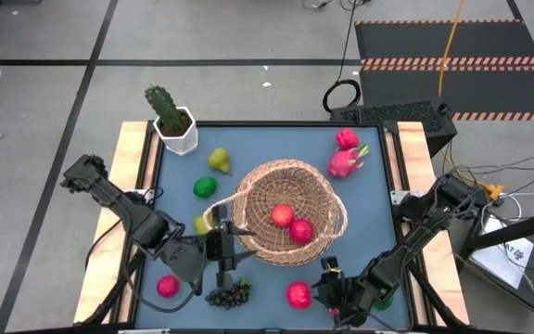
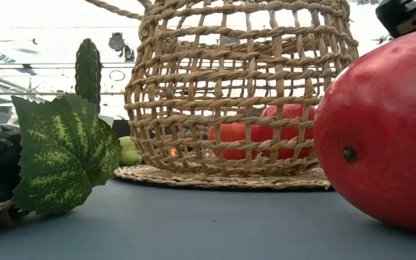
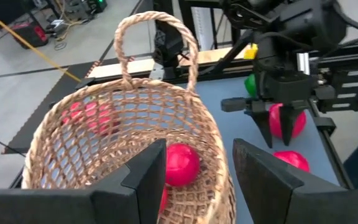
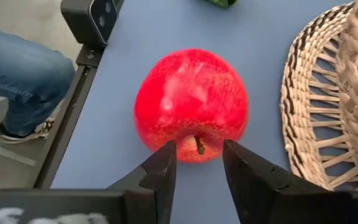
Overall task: Build produce basket
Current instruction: Put the middle red apple into the brown basket
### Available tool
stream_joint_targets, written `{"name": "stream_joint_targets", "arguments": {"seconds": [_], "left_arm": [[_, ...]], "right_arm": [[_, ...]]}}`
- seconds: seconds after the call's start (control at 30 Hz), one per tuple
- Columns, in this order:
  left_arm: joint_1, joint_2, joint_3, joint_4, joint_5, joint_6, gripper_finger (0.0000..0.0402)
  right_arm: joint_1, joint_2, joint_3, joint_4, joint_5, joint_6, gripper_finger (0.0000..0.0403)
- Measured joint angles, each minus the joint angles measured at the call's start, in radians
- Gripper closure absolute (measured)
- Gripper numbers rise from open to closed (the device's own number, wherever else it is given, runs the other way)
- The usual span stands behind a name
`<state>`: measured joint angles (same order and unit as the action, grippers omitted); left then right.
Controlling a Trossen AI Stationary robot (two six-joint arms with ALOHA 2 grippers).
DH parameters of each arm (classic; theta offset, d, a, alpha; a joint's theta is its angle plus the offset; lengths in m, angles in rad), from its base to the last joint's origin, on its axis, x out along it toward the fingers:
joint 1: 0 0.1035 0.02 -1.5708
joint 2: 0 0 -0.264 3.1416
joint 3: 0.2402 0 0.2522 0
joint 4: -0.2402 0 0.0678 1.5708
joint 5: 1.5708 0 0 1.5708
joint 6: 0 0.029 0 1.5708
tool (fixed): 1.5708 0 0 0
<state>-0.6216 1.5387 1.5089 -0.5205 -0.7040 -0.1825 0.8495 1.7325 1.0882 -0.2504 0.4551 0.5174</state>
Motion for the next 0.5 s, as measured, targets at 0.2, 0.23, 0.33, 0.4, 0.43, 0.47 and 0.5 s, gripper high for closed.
{"name": "stream_joint_targets", "arguments": {"seconds": [0.2, 0.23, 0.33, 0.4, 0.43, 0.47, 0.5], "left_arm": [[0.001, 0.0, 0.0, 0.0, 0.0, 0.0, 0.0218], [0.001, 0.0, 0.0, 0.0, 0.0, 0.0, 0.0218], [0.0, 0.0, 0.0, 0.0, 0.0, 0.0, 0.0217], [0.0, 0.0, 0.0, 0.001, 0.0, 0.0, 0.0218], [0.0, 0.0, 0.0, 0.0, 0.0, 0.0, 0.0217], [0.001, 0.0, 0.0, 0.001, 0.0, 0.0, 0.0217], [0.001, 0.0, 0.0, 0.0, 0.0, 0.0, 0.0217]], "right_arm": [[-0.011, 0.0, 0.0, 0.035, -0.041, -0.02, 0.0297], [-0.012, 0.0, 0.0, 0.04, -0.04, -0.025, 0.0298], [-0.012, 0.0, 0.0, 0.054, -0.04, -0.041, 0.0298], [-0.012, 0.0, 0.0, 0.049, -0.04, -0.041, 0.0298], [-0.012, 0.0, 0.0, 0.048, -0.04, -0.041, 0.0298], [-0.012, 0.0, 0.0, 0.049, -0.04, -0.041, 0.0298], [-0.012, 0.0, 0.0, 0.05, -0.04, -0.041, 0.0298]]}}
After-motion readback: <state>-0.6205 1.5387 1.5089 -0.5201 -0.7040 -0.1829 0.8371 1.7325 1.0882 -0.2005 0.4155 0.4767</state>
